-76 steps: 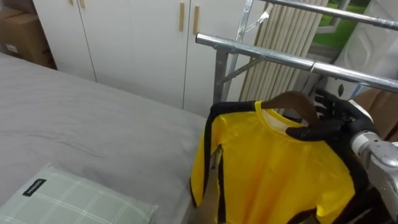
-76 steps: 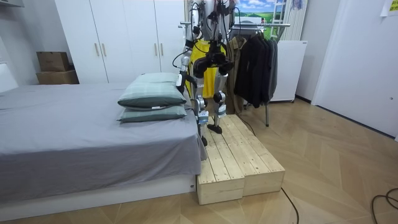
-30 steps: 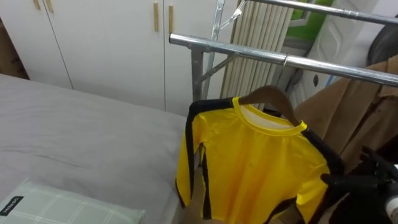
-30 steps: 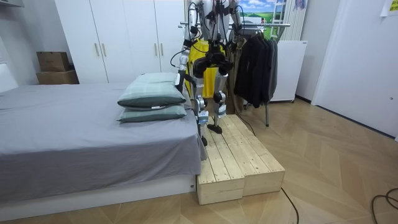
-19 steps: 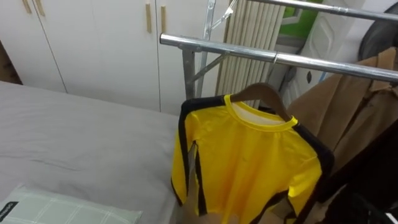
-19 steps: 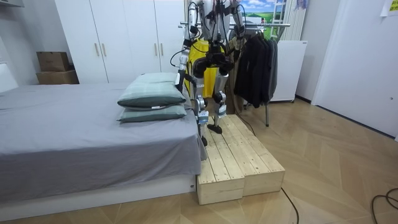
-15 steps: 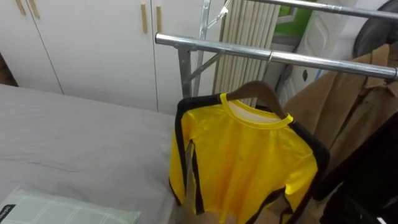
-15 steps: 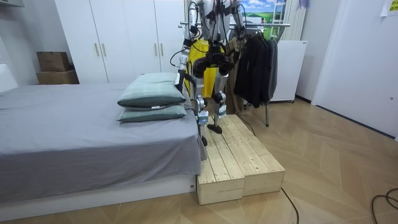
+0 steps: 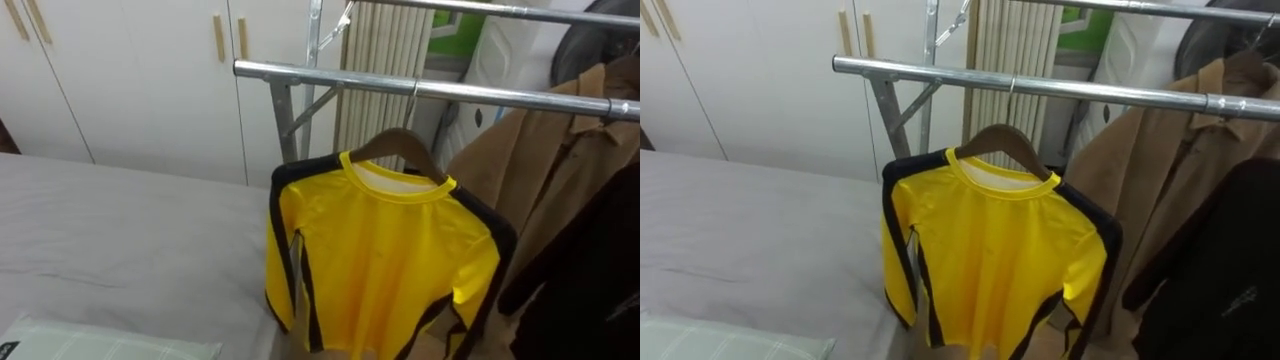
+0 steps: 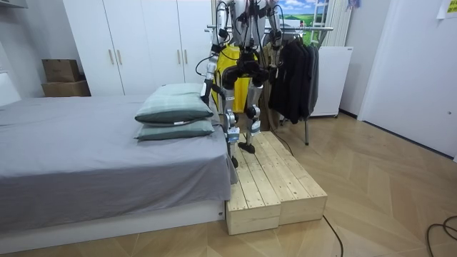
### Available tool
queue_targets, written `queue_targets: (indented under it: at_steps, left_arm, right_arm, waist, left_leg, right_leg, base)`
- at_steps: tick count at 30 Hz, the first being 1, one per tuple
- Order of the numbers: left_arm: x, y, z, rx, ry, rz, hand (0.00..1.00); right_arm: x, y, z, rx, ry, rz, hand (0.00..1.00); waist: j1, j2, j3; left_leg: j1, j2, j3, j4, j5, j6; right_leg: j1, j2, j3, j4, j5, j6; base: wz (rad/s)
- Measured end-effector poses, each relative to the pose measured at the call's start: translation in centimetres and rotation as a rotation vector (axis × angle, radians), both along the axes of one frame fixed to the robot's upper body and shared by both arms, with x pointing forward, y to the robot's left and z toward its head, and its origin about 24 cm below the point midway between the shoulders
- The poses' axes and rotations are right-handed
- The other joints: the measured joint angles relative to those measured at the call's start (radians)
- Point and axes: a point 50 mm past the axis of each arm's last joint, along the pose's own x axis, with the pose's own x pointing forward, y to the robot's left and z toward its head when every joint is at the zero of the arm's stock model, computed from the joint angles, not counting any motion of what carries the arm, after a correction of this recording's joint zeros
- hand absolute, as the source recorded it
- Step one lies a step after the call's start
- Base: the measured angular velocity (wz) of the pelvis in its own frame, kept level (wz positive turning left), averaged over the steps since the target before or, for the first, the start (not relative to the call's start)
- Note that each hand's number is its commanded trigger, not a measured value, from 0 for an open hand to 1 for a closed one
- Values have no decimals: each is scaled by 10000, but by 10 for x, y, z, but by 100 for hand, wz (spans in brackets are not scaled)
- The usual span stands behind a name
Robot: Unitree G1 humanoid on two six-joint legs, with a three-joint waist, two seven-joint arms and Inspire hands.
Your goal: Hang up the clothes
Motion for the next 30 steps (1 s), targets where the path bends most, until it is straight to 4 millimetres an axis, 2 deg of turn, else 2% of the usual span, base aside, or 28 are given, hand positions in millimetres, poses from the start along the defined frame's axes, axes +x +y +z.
queue_targets:
  at_steps: [2,7,9,13,18,21,30]
  left_arm:
    - [0,-1,-1,-37,-41,-3,0]
    - [1,-3,-1,-77,-193,410,0]
    - [0,-5,-2,-52,-224,609,0]
    - [4,-9,-4,-8,-245,705,0]
    - [4,-15,-6,22,-308,1015,0]
    - [4,-18,-7,-33,-345,1171,0]
    - [5,-21,-8,259,-482,1504,0]
  right_arm:
    - [0,3,-1,128,-11,36,0]
    - [-3,19,-7,589,37,343,0]
    - [-10,26,-12,824,354,563,0]
    - [-24,33,-20,1070,966,728,0]
    - [-43,36,-27,1215,1628,474,0]
    - [-42,38,-28,1214,1622,443,0]
    - [-42,39,-28,1134,1652,518,0]
  waist:
    - [17,83,21]
    - [-50,215,20]
    - [-60,296,46]
    - [-68,303,43]
    - [-108,401,59]
    - [-228,448,31]
    - [-247,451,28]
  left_leg:
    - [-8,-7,-47,-31,3,5]
    - [3,-13,-58,-35,1,7]
    - [20,-24,-62,-28,-1,0]
    - [0,-35,-76,-11,-27,-54]
    - [-11,-42,-81,-11,-29,-57]
    - [-15,-51,-82,-8,-30,-59]
    - [-12,-42,-102,-12,-30,-60]
  right_leg:
    - [2,76,263,-47,3,3]
    - [-4,129,380,-37,59,49]
    - [21,92,256,-36,92,34]
    - [31,-11,-24,-43,103,13]
    - [46,-4,50,-74,104,-20]
    - [46,-32,-20,-68,118,-35]
    - [40,-29,-63,-58,118,-71]
  base:
    - [1]
    - [-6]
    - [5]
    - [7]
    - [0]
    - [0]
    - [0]
